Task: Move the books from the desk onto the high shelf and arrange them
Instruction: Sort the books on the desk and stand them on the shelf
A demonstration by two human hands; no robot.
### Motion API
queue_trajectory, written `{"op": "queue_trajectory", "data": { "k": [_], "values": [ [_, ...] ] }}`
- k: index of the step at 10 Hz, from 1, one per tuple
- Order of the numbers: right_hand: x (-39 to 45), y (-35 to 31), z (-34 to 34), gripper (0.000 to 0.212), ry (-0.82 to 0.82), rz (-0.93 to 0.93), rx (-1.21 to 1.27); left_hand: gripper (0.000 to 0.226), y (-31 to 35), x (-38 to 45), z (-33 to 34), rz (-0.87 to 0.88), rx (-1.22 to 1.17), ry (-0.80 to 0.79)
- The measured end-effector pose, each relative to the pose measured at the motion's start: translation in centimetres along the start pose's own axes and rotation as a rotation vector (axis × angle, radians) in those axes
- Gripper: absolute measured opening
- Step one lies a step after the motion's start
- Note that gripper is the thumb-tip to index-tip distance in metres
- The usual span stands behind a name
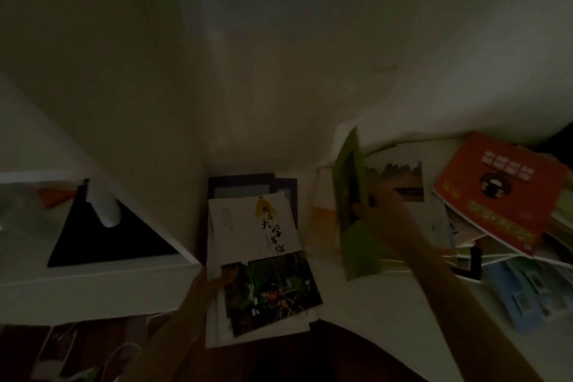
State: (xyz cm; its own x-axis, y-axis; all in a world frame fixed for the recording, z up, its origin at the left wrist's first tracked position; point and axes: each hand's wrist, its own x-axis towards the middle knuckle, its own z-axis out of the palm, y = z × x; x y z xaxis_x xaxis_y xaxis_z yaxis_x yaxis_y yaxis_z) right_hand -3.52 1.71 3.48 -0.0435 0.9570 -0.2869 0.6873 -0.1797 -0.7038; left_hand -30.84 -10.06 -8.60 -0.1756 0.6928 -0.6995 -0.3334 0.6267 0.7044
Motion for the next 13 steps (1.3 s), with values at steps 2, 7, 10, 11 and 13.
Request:
{"op": "queue_trajectory", "data": {
  "k": [2, 7, 10, 11, 13],
  "values": [
    [-4.2, -1.6, 16.7, 0.034, -0.251, -0.103, -0.115, 0.056, 0.0, -0.1, 0.4, -0.117, -0.123, 0.023],
    [-2.6, 8.8, 3.0, 0.054, 0.858, 0.403, -0.080, 0.080, 0.7, 0.3, 1.4, 0.101, 0.062, -0.133],
    [-0.5, 9.9, 3.2, 0.040, 0.422, 0.628, -0.308, 0.095, 4.8, -0.5, 5.7, 0.122, 0.144, -0.187],
    [-0.8, 8.2, 4.7, 0.049, 0.437, 0.607, -0.293, 0.056, 6.0, -0.4, 5.7, 0.143, 0.223, -0.132],
    [-1.6, 6.1, 9.5, 0.073, 0.451, 0.583, -0.085, 0.052, 6.9, 0.5, 4.3, 0.229, 0.360, -0.084]
  ]
}}
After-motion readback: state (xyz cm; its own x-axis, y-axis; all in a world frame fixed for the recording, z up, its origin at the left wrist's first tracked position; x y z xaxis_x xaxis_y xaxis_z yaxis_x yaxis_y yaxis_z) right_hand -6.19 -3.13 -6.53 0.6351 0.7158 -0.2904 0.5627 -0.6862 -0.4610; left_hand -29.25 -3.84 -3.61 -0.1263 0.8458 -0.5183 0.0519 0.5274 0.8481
